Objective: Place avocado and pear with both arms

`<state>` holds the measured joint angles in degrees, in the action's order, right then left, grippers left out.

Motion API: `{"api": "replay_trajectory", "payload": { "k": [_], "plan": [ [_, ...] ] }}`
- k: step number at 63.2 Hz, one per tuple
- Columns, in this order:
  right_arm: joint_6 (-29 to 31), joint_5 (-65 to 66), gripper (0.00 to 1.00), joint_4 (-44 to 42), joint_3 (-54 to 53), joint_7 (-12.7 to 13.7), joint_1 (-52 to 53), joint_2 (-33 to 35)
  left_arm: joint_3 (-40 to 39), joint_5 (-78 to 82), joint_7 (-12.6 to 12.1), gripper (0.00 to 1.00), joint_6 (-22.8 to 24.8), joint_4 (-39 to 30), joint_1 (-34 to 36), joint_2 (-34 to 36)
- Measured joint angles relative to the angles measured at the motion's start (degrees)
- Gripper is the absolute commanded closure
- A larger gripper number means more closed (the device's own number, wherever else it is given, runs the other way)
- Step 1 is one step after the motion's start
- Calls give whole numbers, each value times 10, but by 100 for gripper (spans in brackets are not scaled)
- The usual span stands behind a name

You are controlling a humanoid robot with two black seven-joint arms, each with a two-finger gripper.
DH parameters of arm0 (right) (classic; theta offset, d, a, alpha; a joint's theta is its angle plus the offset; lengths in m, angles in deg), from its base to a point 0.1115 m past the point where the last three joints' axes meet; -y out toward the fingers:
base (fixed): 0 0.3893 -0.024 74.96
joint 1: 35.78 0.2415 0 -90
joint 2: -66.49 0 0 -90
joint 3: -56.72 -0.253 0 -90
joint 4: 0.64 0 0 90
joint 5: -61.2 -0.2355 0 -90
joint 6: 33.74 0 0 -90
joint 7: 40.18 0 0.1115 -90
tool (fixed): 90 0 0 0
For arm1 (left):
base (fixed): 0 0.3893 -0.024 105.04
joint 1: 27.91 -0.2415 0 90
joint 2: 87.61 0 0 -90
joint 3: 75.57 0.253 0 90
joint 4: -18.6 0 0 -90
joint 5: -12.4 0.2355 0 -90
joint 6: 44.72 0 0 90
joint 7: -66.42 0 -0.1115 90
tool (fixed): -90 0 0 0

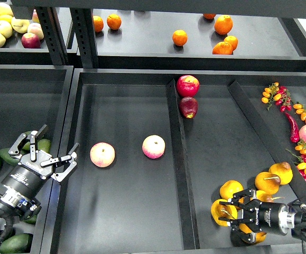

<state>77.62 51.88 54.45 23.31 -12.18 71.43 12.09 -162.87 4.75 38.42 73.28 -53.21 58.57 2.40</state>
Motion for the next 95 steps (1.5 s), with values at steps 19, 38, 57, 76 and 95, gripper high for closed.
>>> {"api": "replay_trajectory", "payload": {
  "k": [19,38,57,76,95],
  "plan": [
    [0,2,54,-7,0,0,-2,-1,0,0,0,1,0,0,0,0],
    [0,3,40,-8,1,0,-2,-1,0,0,0,1,0,0,0,0],
    [-1,0,16,-3,-11,0,0,-1,0,0,0,1,0,-1,0,0],
    [-8,-19,3,37,-98,0,0,-10,-1,0,0,1,0,0,-1,0],
    [-10,-24,2,28,-273,0,-3,-105,1,0,0,1,0,-5,-16,0]
  ]
}}
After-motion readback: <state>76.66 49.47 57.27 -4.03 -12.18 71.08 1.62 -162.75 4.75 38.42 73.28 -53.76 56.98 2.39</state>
